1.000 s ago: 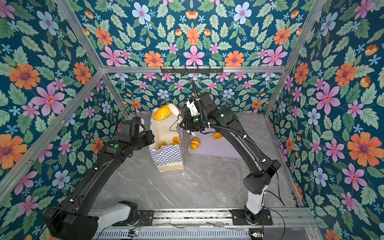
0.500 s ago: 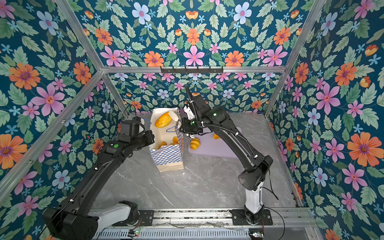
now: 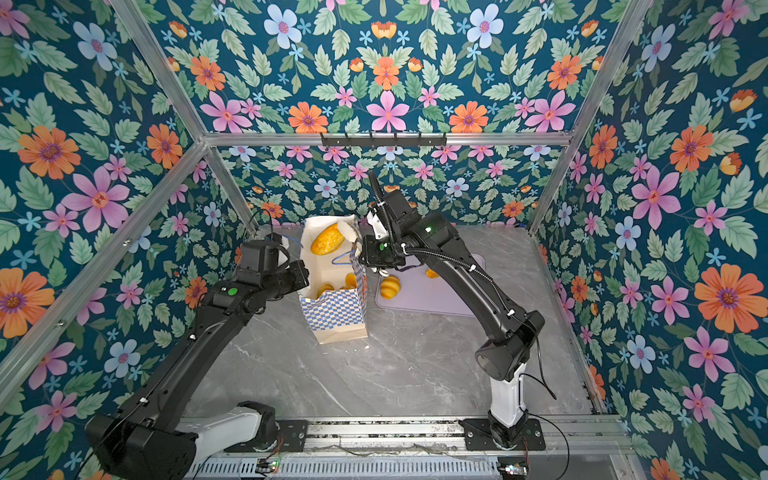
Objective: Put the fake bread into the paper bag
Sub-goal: 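Lower the oval yellow bun into the bag and open the tongs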
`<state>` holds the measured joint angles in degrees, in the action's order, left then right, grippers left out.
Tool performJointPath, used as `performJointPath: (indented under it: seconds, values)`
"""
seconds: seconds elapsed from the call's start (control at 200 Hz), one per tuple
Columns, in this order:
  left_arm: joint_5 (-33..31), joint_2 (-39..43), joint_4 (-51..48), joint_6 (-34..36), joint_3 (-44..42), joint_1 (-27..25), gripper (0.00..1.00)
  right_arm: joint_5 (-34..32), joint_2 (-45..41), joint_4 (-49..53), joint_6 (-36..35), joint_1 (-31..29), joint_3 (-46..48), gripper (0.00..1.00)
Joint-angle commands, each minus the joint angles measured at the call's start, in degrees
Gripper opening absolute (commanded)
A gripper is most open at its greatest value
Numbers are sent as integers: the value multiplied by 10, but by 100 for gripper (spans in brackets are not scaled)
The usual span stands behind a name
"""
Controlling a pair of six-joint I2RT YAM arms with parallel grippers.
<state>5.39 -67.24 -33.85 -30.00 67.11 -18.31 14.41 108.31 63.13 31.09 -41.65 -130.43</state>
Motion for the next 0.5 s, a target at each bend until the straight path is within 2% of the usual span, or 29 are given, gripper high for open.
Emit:
performJointPath:
  seconds: [0.0,0.245,0.495]
  values:
    - [-5,1,0,2,0,0,5,-5,-5,-3,-8,-1,-2,29]
    - [-6,3,-2,2,0,0,5,-4,-9,-2,-8,-2,-5,35]
    - [-8,4,-2,2,1,0,5,-13,-19,-2,-8,-2,-15,35]
